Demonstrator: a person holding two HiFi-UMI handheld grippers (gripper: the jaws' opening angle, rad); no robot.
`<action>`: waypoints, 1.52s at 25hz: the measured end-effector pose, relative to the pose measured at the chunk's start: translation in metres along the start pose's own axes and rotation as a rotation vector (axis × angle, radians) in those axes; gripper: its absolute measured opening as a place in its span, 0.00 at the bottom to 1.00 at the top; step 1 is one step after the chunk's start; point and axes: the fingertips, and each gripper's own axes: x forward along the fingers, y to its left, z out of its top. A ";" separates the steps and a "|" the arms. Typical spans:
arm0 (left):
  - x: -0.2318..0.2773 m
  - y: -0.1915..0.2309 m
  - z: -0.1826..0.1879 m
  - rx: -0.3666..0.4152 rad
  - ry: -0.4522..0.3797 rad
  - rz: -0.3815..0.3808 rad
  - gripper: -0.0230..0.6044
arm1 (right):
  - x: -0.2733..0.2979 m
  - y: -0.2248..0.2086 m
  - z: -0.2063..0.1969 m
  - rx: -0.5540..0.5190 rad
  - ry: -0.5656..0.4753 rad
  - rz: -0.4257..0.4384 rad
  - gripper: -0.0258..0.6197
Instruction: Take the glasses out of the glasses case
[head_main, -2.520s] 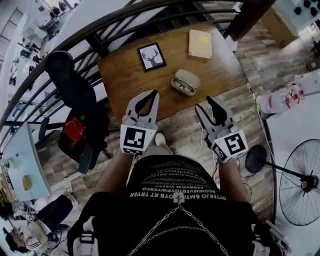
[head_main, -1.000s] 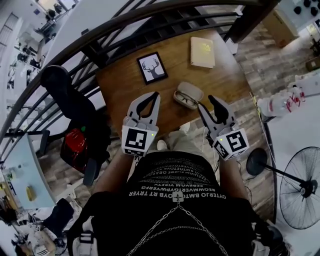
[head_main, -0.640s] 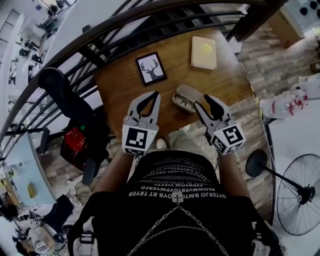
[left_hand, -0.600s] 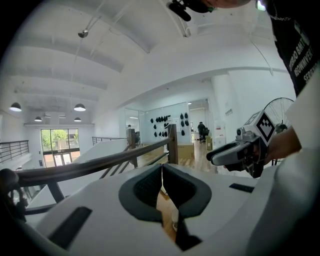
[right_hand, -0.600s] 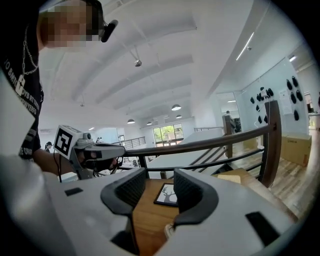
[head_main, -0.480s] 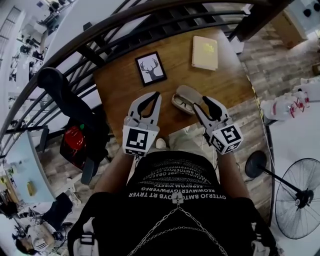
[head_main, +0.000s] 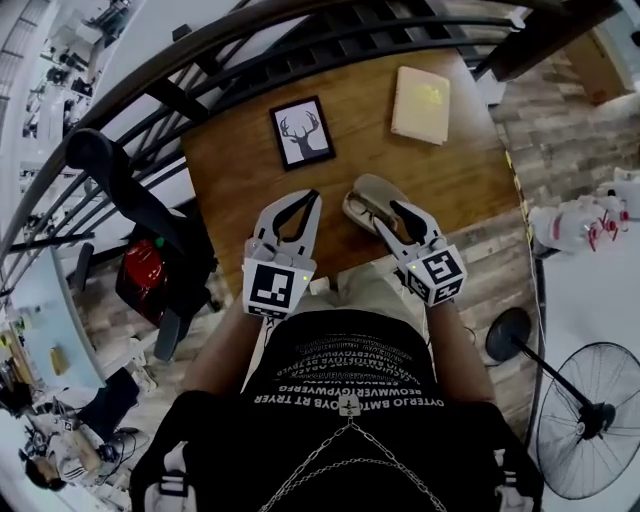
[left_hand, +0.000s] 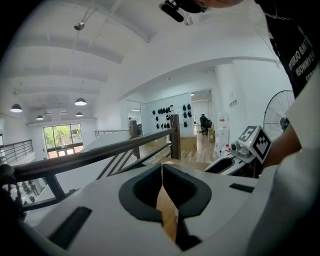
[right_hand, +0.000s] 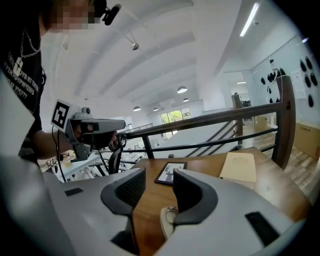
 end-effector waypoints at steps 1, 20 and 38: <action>0.002 0.002 -0.003 -0.004 0.007 0.007 0.08 | 0.005 -0.001 -0.005 0.001 0.010 0.009 0.30; 0.028 0.003 -0.056 -0.049 0.081 0.016 0.08 | 0.066 -0.044 -0.140 0.074 0.262 0.057 0.30; 0.027 0.001 -0.064 -0.046 0.111 0.020 0.08 | 0.095 -0.061 -0.197 0.014 0.470 0.006 0.24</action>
